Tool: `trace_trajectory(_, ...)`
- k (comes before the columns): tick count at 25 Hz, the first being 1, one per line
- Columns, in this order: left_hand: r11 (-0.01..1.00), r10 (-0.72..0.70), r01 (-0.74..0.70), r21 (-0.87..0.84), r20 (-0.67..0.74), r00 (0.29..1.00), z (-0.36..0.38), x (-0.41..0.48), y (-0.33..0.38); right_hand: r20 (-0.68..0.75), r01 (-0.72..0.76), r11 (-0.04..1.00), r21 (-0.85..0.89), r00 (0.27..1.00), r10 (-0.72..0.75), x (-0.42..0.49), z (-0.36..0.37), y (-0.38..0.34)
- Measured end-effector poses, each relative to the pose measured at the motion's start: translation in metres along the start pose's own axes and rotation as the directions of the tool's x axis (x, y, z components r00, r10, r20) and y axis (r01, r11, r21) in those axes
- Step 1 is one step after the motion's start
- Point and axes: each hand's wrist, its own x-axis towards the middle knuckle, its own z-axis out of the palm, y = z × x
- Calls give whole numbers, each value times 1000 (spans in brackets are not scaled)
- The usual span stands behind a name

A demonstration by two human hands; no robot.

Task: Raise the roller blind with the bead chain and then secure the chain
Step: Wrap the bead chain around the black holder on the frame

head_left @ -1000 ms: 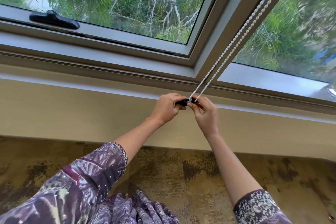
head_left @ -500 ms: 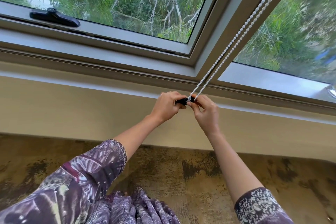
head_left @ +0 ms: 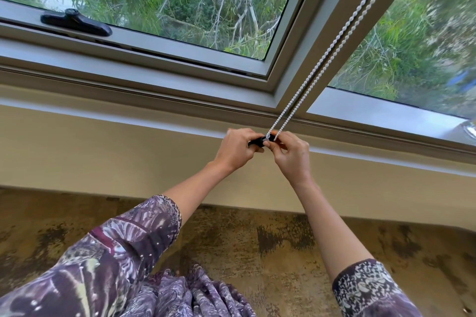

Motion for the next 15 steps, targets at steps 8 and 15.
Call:
trace_trajectory(8, 999, 5, -5, 48, 8, 1000, 2, 1, 0, 65, 36, 999, -8, 997, -35, 1, -4, 3)
trace_trajectory(15, 995, 15, -12, 98, -28, 999, 4, 2, 3, 32, 6, 998, -56, 999, -4, 3, -5, 3)
